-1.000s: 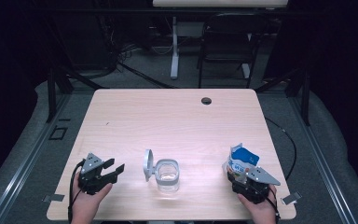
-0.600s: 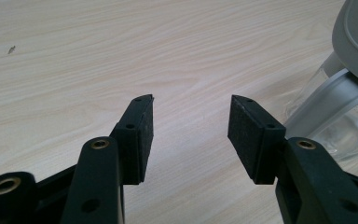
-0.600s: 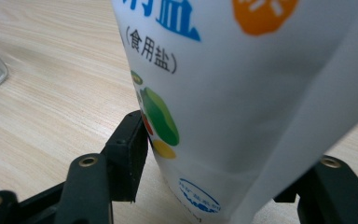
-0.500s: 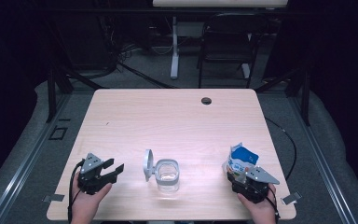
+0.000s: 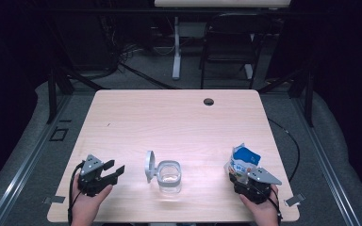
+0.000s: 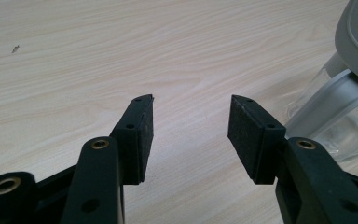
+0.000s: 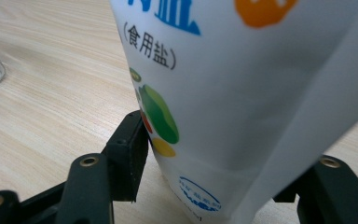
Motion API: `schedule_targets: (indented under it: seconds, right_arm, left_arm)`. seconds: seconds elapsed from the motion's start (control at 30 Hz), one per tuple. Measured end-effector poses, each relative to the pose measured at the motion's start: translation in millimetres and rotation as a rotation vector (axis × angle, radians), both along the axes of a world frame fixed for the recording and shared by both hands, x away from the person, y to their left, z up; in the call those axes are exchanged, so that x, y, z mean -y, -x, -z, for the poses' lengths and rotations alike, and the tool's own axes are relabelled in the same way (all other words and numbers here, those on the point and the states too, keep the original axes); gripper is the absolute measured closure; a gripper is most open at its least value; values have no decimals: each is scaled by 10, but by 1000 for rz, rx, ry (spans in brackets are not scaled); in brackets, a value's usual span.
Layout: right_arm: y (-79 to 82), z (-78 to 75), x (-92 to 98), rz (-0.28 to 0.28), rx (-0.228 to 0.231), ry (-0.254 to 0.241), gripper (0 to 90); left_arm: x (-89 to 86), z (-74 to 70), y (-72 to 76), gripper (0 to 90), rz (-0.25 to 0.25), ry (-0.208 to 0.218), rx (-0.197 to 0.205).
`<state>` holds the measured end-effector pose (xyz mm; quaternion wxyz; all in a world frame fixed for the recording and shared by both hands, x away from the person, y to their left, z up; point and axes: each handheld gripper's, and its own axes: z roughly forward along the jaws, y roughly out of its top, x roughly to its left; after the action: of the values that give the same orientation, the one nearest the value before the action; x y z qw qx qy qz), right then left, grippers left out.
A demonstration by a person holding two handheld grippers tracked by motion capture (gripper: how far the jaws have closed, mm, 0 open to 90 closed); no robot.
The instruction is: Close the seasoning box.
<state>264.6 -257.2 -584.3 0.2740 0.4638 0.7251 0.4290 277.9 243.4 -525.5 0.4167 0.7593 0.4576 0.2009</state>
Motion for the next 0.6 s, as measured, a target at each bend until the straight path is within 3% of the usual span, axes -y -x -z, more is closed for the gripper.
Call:
schedule_targets:
  seconds: [0.6]
  right_arm:
    - [-6, -1, 15, -17, -2, 9, 431]
  left_arm:
    - [-21, 2, 4, 508, -3, -1, 0]
